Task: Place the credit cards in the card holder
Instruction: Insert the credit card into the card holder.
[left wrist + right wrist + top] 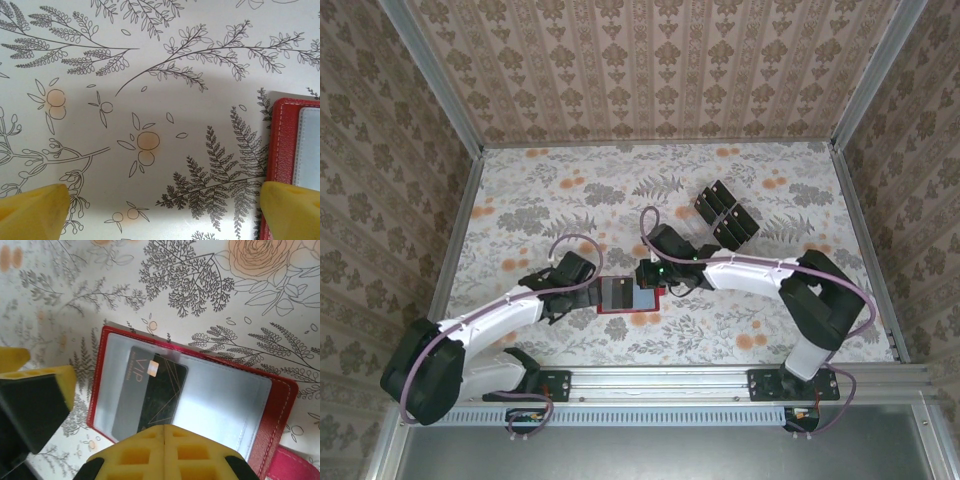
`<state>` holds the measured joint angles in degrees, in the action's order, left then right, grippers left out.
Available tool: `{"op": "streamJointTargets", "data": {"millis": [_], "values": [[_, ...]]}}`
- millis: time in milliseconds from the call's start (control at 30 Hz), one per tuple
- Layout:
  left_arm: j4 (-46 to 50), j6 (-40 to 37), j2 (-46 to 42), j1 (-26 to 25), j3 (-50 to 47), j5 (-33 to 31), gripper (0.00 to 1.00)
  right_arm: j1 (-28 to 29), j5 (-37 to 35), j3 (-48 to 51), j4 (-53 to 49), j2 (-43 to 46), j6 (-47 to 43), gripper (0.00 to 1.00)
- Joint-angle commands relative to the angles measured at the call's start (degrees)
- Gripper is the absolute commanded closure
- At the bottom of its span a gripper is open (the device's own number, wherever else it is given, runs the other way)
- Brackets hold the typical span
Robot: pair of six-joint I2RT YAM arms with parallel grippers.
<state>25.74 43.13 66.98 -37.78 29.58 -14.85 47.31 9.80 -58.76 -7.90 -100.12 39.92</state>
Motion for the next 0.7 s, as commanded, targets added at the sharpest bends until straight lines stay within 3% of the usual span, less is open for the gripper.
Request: {"op": "streamJointTargets", "data": {"millis": [0,667], "values": [[1.95,1.59,1.49,0.43,-0.94,-1.47,0.0,0.51,-0.96,-2.44,-3.3,-2.8,-1.95,0.95],[-1.51,1.49,7.54,0.34,-0.93,0.51,0.0,1.46,1.21,-5.82,-1.67,-8.93,-1.25,0.97]]}}
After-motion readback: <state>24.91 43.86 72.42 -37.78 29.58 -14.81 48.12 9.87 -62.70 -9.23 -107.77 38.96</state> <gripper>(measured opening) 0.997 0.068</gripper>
